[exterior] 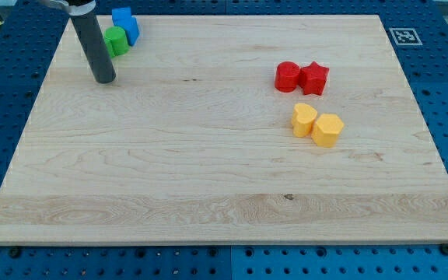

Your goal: Push the green star bottom left to the green circle

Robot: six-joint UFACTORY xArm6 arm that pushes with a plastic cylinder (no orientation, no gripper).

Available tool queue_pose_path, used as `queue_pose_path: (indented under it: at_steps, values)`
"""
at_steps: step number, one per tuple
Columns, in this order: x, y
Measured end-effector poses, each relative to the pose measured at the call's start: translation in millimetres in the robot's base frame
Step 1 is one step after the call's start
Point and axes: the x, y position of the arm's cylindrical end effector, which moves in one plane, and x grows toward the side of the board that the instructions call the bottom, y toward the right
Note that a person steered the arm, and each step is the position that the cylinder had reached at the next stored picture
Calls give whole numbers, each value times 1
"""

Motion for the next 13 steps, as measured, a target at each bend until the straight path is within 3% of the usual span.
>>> queue_pose_path:
  at_steps: [1,8,10,11,13]
  values:
    - [-23,-8]
    - [-42,-9]
    - [-13,-3]
    - [-21,-7]
    - [0,50]
